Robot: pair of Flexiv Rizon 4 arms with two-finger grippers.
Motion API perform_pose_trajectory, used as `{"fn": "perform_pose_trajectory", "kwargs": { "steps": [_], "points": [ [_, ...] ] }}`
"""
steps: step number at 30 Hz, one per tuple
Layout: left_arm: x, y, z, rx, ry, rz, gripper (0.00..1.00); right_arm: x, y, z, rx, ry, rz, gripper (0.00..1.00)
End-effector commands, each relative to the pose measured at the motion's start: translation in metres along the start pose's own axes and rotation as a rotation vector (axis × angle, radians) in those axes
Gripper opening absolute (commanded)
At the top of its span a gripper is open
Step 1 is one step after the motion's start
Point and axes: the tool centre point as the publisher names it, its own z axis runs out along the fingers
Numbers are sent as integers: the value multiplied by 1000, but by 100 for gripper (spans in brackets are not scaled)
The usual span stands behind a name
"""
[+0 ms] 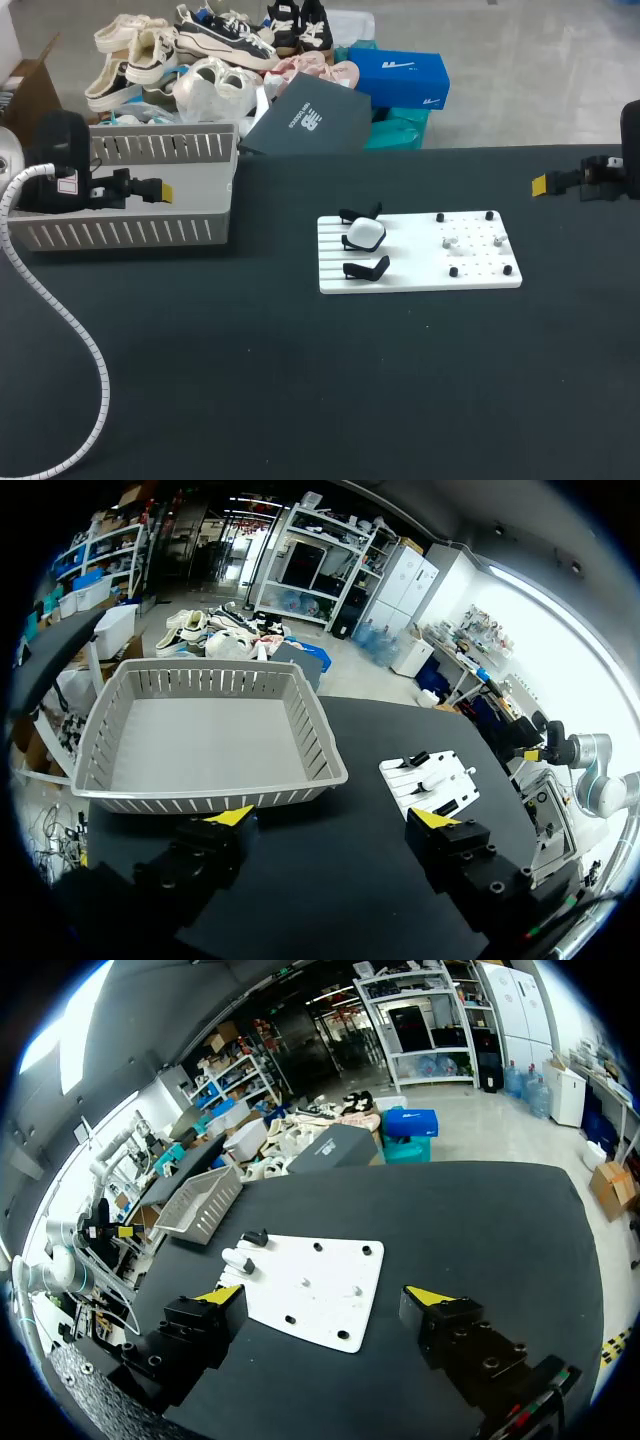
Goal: Pick up each earbud case from the left stands, insert the matching earbuds, close the lid, and place the case in the box.
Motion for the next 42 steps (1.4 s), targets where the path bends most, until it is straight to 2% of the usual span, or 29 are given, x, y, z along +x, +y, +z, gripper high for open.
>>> {"fn": "perform_pose_trajectory", "kwargs": {
  "steps": [1,18,21,23,29,33,37,42],
  "points": [
    [-1,-1,0,-4,6,0,100,0,-1,0,-4,1,-1,100],
    [-1,-1,1,14,13,0,100,0,-1,0,-4,1,-1,100],
    [0,-6,4,37,12,67,100,0,-1,0,-4,1,-1,100],
    [-2,-10,4,99,14,103,100,0,-1,0,-4,1,-1,100],
    [-7,-22,6,196,16,243,100,0,-1,0,-4,1,-1,100],
    [-11,-30,13,231,23,353,100,0,-1,0,-4,1,-1,100],
    [-17,-40,22,329,45,470,100,0,-1,0,-4,1,-1,100],
    [-20,-55,36,408,68,594,100,0,-1,0,-4,1,-1,100]
  ]
}}
